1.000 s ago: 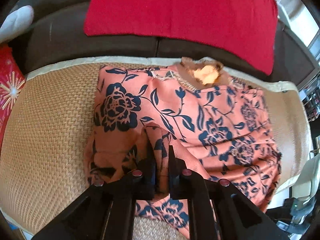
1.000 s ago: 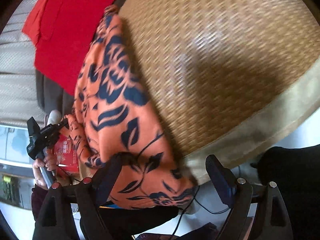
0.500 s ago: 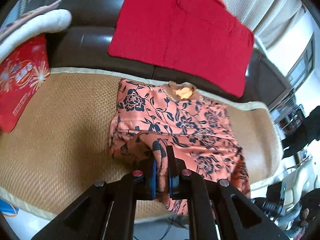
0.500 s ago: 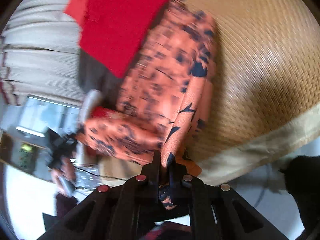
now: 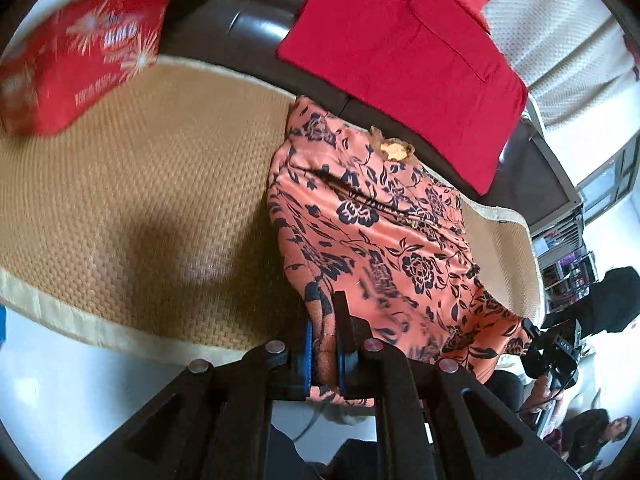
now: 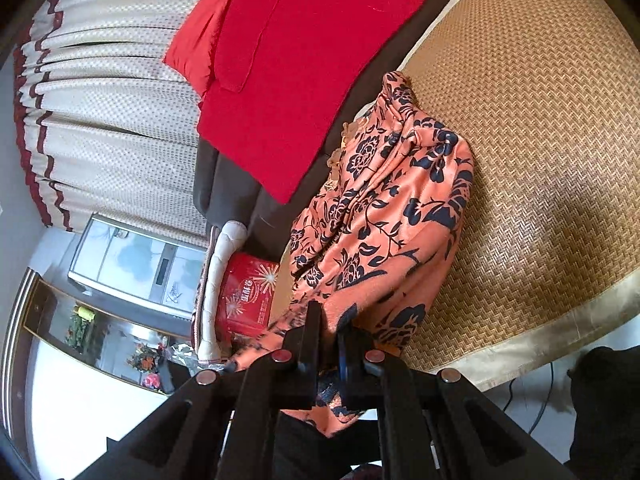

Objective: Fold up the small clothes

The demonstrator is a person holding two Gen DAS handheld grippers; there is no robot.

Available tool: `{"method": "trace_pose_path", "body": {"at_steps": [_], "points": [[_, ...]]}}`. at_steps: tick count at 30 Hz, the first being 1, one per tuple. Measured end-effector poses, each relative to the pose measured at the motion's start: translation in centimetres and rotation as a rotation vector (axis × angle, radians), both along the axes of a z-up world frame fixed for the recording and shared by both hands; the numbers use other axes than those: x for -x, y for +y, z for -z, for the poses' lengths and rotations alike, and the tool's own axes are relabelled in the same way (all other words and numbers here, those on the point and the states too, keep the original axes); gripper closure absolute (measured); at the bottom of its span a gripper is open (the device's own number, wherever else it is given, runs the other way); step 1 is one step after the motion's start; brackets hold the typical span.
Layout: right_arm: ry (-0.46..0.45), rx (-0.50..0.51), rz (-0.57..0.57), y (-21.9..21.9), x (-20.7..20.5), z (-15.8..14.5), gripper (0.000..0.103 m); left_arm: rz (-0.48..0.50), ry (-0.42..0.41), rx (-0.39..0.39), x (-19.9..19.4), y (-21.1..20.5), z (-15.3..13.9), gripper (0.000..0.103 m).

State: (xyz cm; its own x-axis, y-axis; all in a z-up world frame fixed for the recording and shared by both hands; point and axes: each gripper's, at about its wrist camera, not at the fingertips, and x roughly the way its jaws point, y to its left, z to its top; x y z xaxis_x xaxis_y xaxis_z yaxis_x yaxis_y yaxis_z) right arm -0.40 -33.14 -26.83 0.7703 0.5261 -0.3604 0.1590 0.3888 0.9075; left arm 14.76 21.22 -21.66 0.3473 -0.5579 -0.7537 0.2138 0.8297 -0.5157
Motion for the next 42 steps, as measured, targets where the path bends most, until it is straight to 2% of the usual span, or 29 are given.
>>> {"method": "trace_pose_path", "body": {"at_steps": [4, 7, 10, 13, 16, 19, 21, 22, 23, 25, 26, 27, 30, 31, 33, 35, 37, 39, 40, 42], "points": [[-0.044, -0.015, 0.002, -2.1, 0.1, -2.1, 0.096, -0.006, -0.021, 0.035, -2.5, -0.8, -1.9, 0.094], [-0.103, -0.002, 0.023, -4.1, -2.2, -4.9, 0.096, -0.009, -0.065, 0.056, -6.2, -1.7, -4.3, 0.094], [-0.152, 0.025, 0.074, -6.7, -6.4, -7.6, 0.096, -0.038, -0.076, 0.055, -11.9, -2.8, -5.6, 0.094], [-0.164, 0.024, 0.15, -10.0, -12.7, -8.3, 0.096, -0.076, -0.04, 0.063, -18.8, -4.5, -4.7, 0.094], [-0.131, 0.024, 0.229, -12.7, -18.9, -6.4, 0.096, -0.108, 0.002, 0.045, -26.2, -6.9, -1.1, 0.092], [-0.044, -0.062, 0.328, -15.1, -24.6, -0.7, 0.091, -0.142, 0.076, 0.052, -31.2, -8.5, 3.7, 0.086], [0.026, -0.108, 0.396, -16.2, -26.4, 2.9, 0.09, -0.195, 0.108, 0.03, -33.4, -8.7, 6.7, 0.086], [0.041, -0.128, 0.42, -16.7, -26.9, 4.4, 0.089, -0.222, 0.112, 0.047, -34.0, -8.4, 7.7, 0.086], [0.05, -0.144, 0.436, -17.0, -27.0, 5.4, 0.083, -0.246, 0.112, 0.08, -34.2, -8.0, 8.5, 0.085], [0.05, -0.16, 0.471, -17.6, -26.5, 6.9, 0.062, -0.28, 0.086, 0.129, -33.9, -7.1, 8.7, 0.082], [0.052, -0.148, 0.488, -17.8, -26.2, 7.0, 0.035, -0.297, 0.054, 0.129, -33.2, -6.9, 8.2, 0.077], [0.058, -0.125, 0.504, -17.9, -25.8, 6.6, 0.028, -0.307, 0.006, 0.116, -32.1, -6.9, 7.3, 0.069], [-0.019, 0.002, 0.451, -16.8, -25.6, 3.2, 0.028, -0.264, -0.102, 0.053, -28.4, -9.1, 4.5, 0.058], [-0.034, 0.049, 0.423, -15.9, -25.7, 2.0, 0.028, -0.238, -0.139, 0.011, -26.9, -10.4, 3.5, 0.056], [-0.046, 0.166, 0.343, -13.0, -25.8, -0.2, 0.028, -0.176, -0.231, -0.087, -24.1, -13.7, 1.9, 0.038], [-0.044, 0.288, 0.253, -9.3, -26.3, -1.4, 0.03, -0.132, -0.31, -0.215, -21.4, -17.3, 1.5, 0.032], [-0.024, 0.366, 0.178, -6.2, -27.0, -1.5, 0.03, -0.091, -0.318, -0.261, -20.2, -19.8, 2.1, 0.031], [0.007, 0.393, 0.128, -3.9, -27.8, -0.7, 0.034, -0.065, -0.302, -0.303, -20.1, -21.3, 3.4, 0.031], [0.023, 0.406, 0.113, -3.2, -28.2, -0.5, 0.034, -0.084, -0.295, -0.349, -20.3, -21.8, 4.3, 0.031], [0.058, 0.504, 0.09, -1.7, -29.1, 0.0, 0.036, -0.121, -0.268, -0.379, -20.7, -21.6, 6.0, 0.031]]}}
